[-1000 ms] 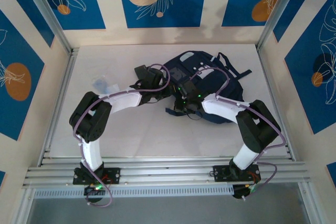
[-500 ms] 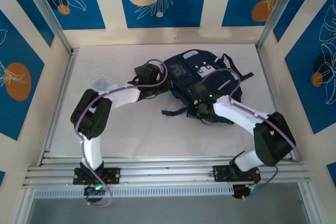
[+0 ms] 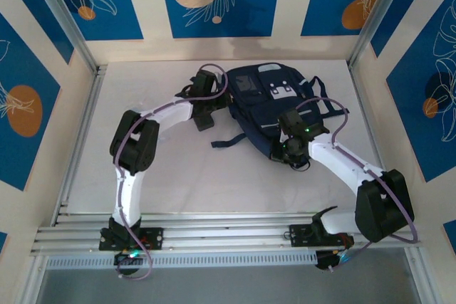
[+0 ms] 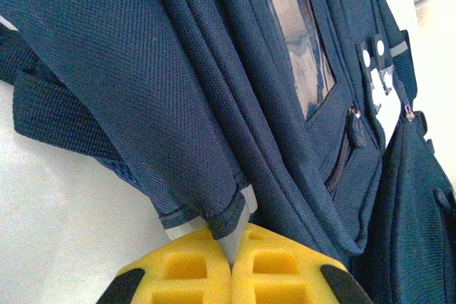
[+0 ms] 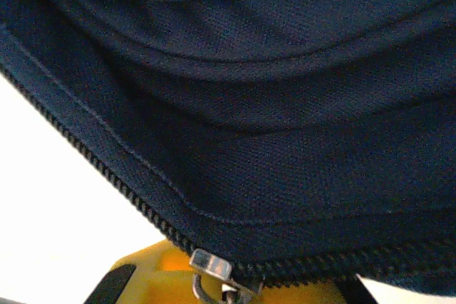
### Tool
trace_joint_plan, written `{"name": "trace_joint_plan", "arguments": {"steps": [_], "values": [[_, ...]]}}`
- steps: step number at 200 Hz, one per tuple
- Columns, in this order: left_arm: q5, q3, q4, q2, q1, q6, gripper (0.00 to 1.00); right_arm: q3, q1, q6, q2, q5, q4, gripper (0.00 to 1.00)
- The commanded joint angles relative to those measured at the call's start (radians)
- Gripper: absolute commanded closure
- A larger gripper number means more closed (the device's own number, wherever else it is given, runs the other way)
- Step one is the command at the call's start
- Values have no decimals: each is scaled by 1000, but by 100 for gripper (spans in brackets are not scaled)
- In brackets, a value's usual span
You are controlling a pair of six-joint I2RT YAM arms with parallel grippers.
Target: Pack books, pencil case, and school supplies into a backpack
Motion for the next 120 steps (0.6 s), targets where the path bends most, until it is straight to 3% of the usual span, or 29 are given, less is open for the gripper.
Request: {"name": "trace_joint_plan", "arguments": {"steps": [1,14,26,38,43,81,120], "values": [[40,76,6,11,37,41,85,-8,-3,13,17,-118,0,100],[79,89,-30,4,37,50,53,10,-2,29,46,-150,42,100],[104,104,-85,-11,37,74,36,33,0,41,76,-176,71,100],[106,107,-141,-38,37,102,28,61,0,42,106,-195,90,100],[104,100,-157,-54,37,111,20,73,1,42,116,-201,98,100],[48,-37,-219,-210,37,146,15,123,-3,39,177,-241,145,100],[15,-264,-185,-389,10,93,14,112,-16,59,199,-292,206,100]]}}
